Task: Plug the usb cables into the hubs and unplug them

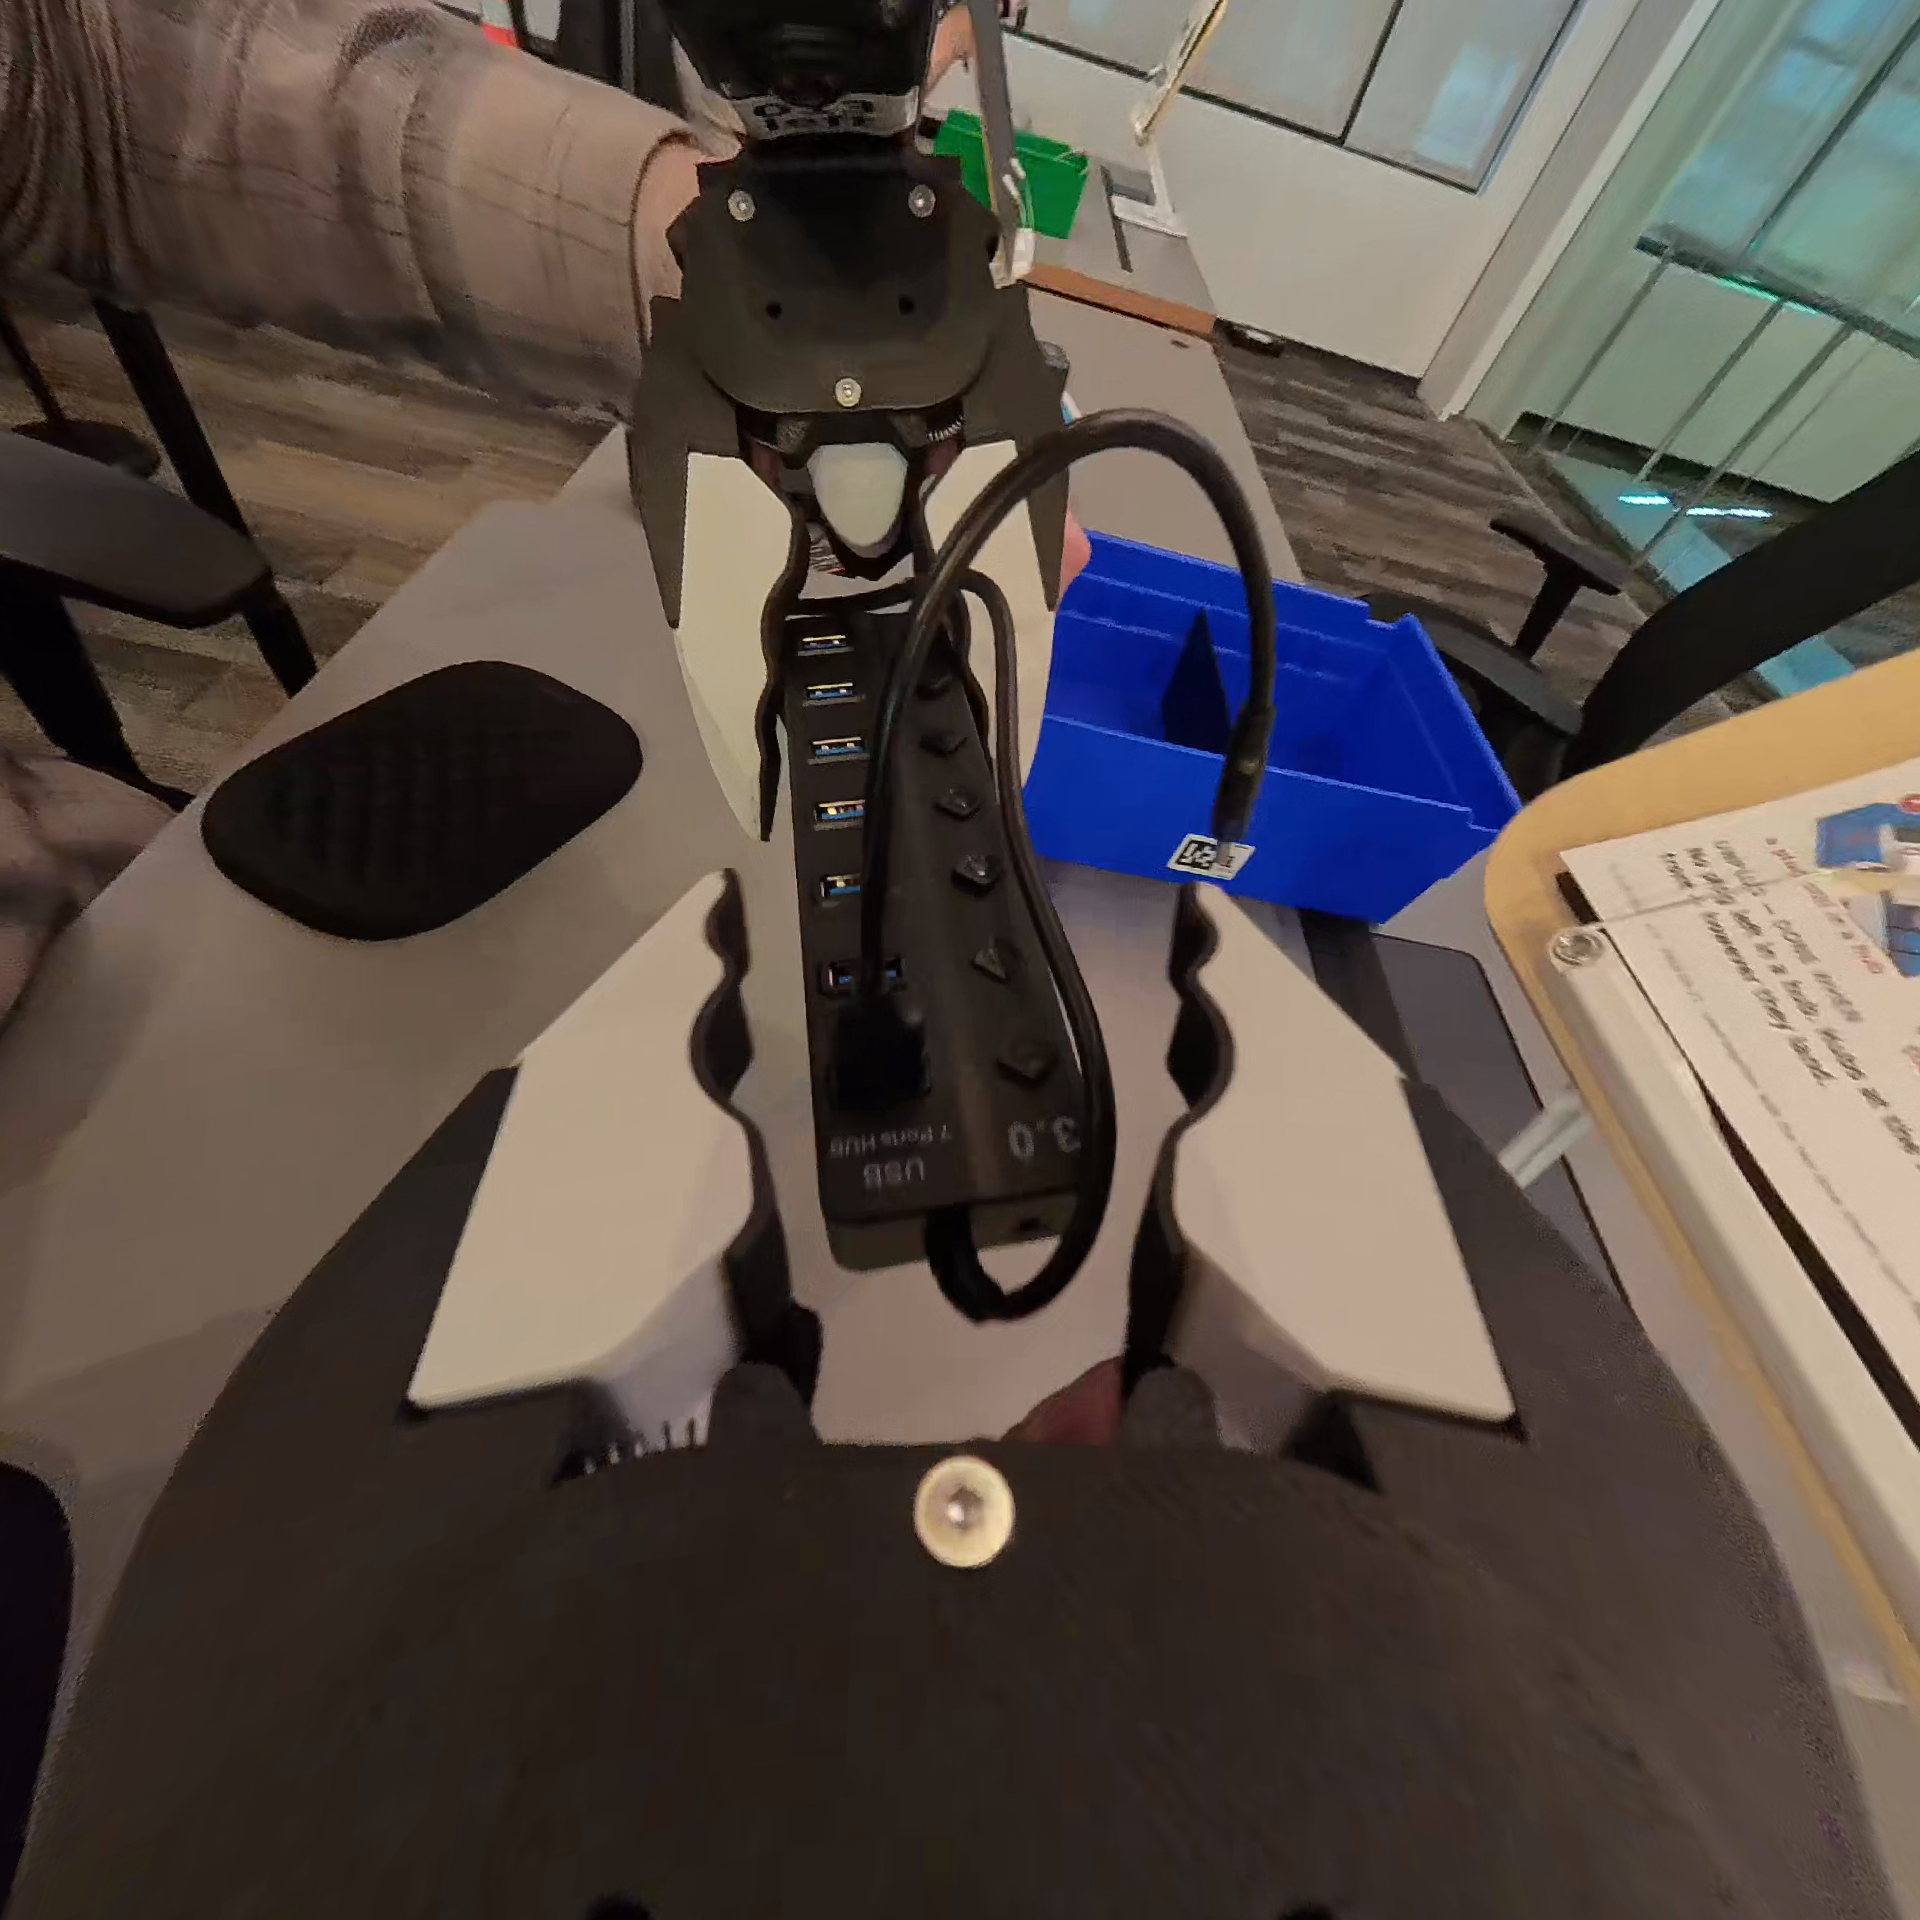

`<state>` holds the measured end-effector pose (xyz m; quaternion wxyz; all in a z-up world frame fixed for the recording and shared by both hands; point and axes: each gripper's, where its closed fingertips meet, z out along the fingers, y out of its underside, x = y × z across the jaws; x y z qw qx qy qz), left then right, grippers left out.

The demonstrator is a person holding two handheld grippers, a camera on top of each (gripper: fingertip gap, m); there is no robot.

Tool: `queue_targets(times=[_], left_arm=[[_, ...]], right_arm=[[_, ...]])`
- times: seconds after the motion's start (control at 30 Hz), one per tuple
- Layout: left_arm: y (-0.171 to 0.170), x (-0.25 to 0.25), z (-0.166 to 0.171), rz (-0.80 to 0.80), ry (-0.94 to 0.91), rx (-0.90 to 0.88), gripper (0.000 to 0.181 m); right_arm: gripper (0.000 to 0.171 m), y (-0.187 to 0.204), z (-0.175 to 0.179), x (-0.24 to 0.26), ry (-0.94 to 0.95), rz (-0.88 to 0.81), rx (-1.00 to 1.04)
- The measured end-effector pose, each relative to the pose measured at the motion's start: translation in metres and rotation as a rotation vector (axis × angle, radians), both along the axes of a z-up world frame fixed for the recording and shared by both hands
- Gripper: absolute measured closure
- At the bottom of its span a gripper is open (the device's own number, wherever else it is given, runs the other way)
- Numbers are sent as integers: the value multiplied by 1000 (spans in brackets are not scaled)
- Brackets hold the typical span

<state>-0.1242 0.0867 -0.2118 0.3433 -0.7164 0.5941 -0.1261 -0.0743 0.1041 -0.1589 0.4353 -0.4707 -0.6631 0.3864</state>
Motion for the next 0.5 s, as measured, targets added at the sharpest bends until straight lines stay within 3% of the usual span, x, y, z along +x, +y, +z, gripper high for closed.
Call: queue_targets(times=[0.2, 0.4, 0.5], left_arm=[[5, 0, 8, 27, -140, -7, 118], [9, 2, 6, 32, -141, 4, 118], [12, 2, 8, 65, -172, 11, 119]], right_arm=[[65, 13, -17, 23, -27, -10, -41], [67, 17, -18, 11, -23, -34, 15], [75, 41, -6, 28, -23, -182, 124]])
